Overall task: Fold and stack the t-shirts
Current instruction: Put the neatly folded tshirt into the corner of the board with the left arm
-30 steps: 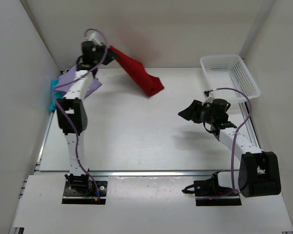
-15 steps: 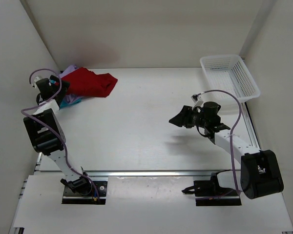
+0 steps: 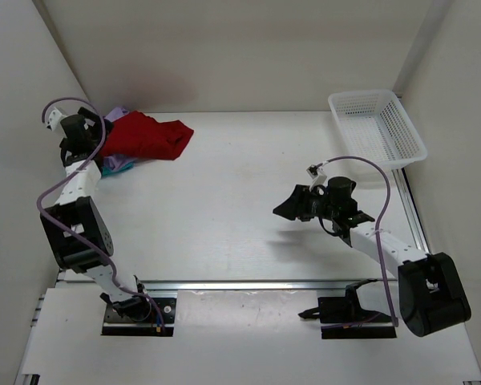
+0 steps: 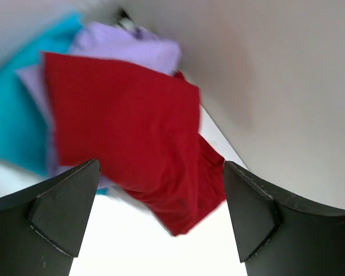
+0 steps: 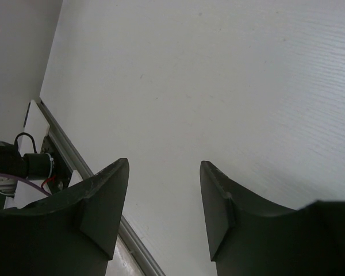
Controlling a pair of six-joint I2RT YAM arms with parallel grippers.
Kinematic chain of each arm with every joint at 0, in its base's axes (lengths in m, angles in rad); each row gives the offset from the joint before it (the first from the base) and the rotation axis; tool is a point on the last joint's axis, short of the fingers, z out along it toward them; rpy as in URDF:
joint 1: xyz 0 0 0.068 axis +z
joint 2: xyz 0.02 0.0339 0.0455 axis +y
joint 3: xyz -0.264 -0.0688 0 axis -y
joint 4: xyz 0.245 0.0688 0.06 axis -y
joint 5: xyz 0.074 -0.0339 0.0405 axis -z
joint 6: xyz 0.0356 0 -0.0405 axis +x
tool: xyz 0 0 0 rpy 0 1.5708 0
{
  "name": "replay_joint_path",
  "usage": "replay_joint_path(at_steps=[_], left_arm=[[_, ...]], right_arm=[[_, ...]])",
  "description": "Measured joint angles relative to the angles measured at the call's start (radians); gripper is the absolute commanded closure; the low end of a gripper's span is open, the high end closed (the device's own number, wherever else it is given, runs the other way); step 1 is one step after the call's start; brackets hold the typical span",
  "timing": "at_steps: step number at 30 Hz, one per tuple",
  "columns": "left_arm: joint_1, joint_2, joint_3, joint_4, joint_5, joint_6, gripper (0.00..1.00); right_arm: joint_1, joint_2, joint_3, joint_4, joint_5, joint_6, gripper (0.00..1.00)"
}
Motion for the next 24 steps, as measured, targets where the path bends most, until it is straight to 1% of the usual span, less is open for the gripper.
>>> replay_joint_path(at_steps=[2, 3, 4, 5, 8, 10, 12, 14, 15, 19, 21, 24], left_arm=[[0.010, -0.042, -0.031, -0.013, -0.057, 0.001, 0.01], [0.013, -0.062, -0.051, -0.021, -0.085, 0.002, 0.01], [0.016, -0.080, -0.072, -0.024, -0.109, 0.003, 0.01], [0.018, -0.097, -0.100, -0.019, -0.124, 0.004, 0.02], [-0.012, -0.155, -0.201, -0.006, -0.141, 0.015, 0.01], [-0.075, -0.180, -0.236, -0.006, -0.150, 0.035, 0.01], [-0.179, -0.198, -0.244, -0.005, -0.146, 0.060, 0.01], [-0.325, -0.214, -0.242, 0.002, -0.136, 0.091, 0.02], [-0.400, -0.216, -0.236, 0.000, -0.126, 0.105, 0.01], [-0.673, -0.194, -0.200, -0.050, -0.023, 0.145, 0.01], [-0.740, -0.161, -0.196, -0.070, 0.054, 0.144, 0.01], [-0.772, -0.105, -0.261, -0.063, 0.207, 0.128, 0.02]], right_arm=[[0.006, -0.020, -0.014, 0.000, 0.007, 0.000, 0.48], [0.010, -0.031, -0.021, -0.006, 0.014, 0.000, 0.34], [0.013, -0.041, -0.026, -0.014, 0.023, 0.002, 0.09], [0.017, -0.050, -0.027, -0.028, 0.035, 0.003, 0.01], [0.043, -0.078, -0.028, -0.070, 0.103, -0.014, 0.01], [0.068, -0.095, -0.029, -0.097, 0.137, -0.020, 0.01], [0.083, -0.107, -0.032, -0.111, 0.154, -0.025, 0.01], [0.092, -0.116, -0.039, -0.123, 0.166, -0.027, 0.01], [0.097, -0.118, -0.042, -0.129, 0.174, -0.026, 0.00], [0.104, -0.142, -0.058, -0.163, 0.184, -0.041, 0.01], [0.104, -0.164, -0.067, -0.178, 0.188, -0.048, 0.01], [0.098, -0.193, -0.072, -0.187, 0.184, -0.063, 0.01]])
